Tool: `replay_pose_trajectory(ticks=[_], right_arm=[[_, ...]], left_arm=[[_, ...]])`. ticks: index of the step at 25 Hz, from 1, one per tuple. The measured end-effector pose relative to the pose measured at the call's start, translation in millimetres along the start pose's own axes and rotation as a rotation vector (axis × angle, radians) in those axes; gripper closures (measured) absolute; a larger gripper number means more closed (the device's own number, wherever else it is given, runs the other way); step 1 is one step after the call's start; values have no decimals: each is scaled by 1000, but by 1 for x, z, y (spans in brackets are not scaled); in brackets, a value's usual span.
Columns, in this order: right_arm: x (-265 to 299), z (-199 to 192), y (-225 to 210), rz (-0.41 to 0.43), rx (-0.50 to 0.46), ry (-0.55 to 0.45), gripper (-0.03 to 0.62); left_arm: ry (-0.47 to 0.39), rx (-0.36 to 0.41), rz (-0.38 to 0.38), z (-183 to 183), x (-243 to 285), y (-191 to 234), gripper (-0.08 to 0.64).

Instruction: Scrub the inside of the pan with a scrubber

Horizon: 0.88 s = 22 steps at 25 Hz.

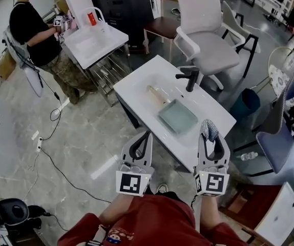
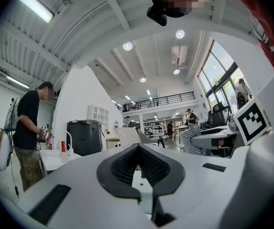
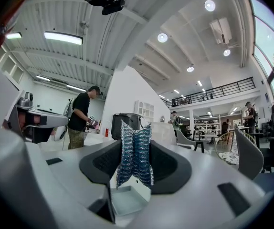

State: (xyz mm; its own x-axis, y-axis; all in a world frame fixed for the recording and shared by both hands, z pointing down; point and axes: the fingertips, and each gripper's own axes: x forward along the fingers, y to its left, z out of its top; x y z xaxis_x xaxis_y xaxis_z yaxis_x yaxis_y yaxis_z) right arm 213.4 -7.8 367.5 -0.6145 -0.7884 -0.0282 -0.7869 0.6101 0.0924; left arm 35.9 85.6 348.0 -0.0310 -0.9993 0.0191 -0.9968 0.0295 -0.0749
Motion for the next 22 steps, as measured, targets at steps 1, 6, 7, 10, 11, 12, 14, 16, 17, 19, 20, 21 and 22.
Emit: replay_pose_trajectory(ticks=[1,6,7,10,11,12,14,16,17,19,20,21,22], right_arm=[[8,-3,0,-10,3,7,402],[54,-14,3,-52,-3,12,402],[63,-16,4,-61,0,14,402],[92,-18,7,-89,4,30,402],[102,-17,9,-95,-3,36,402],[112,-16,11,-101,-8,40,402],[133,-14,14,-121,-8,42,402],[154,-12,17,-141,-12,39,402],[164,-10,19,-150,-16,36,402],[182,-5,22,-175,-20,28,402],[190,-2,23,-192,-20,23,402],[197,0,23,-211,-20,19,402],[202,1,23,-230,-20,16,402]], left_arm=[[1,-1,-10,-2,8,5,548],[2,-1,-66,-14,49,30,548],[3,-1,-75,-16,59,36,548],[4,-8,-105,-16,90,58,548],[3,-10,-115,-15,99,66,548],[2,-12,-126,-14,109,74,548],[1,-12,-147,-13,129,89,548],[-8,-11,-176,-11,148,103,548],[-12,-11,-193,-10,157,108,548],[-20,-10,-229,-7,174,119,548],[-22,-6,-248,-6,183,124,548],[-23,-3,-267,-5,191,128,548],[-26,-1,-287,-4,200,132,548]])
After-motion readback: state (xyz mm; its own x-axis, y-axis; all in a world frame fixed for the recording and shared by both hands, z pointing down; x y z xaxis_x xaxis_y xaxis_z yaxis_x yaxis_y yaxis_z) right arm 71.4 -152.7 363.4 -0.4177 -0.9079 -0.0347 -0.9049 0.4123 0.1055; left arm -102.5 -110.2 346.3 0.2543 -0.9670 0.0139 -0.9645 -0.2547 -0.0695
